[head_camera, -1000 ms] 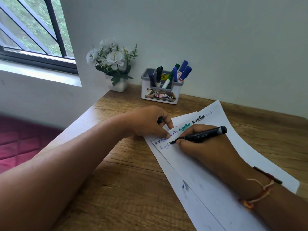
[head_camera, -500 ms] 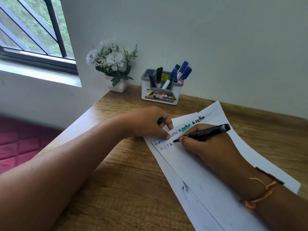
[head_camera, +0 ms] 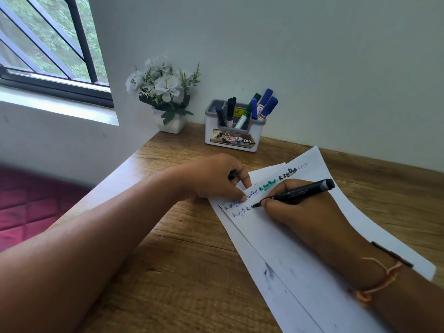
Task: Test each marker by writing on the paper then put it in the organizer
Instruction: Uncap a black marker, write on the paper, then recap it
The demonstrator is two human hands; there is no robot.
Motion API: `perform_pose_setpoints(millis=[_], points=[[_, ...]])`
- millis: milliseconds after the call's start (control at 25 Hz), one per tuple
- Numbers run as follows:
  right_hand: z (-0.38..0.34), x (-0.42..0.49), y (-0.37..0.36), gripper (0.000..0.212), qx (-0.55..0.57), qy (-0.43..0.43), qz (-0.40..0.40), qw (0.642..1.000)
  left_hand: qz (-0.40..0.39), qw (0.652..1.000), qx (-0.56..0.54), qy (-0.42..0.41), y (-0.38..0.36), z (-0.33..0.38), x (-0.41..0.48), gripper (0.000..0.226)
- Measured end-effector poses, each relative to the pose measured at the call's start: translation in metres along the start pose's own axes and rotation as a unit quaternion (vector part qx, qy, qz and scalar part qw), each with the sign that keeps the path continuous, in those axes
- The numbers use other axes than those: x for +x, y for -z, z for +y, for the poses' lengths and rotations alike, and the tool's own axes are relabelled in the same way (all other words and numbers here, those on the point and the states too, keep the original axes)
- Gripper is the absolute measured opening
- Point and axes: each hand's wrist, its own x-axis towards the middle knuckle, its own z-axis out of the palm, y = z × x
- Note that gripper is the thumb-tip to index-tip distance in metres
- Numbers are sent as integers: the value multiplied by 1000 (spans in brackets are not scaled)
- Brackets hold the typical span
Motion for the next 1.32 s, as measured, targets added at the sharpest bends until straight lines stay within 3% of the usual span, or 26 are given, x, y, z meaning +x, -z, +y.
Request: perform_pose_setpoints(millis=[1320], points=[[-1,2,3,5,-6,-27,18,999,4,1000,-4,-3,0,0,-2,23]])
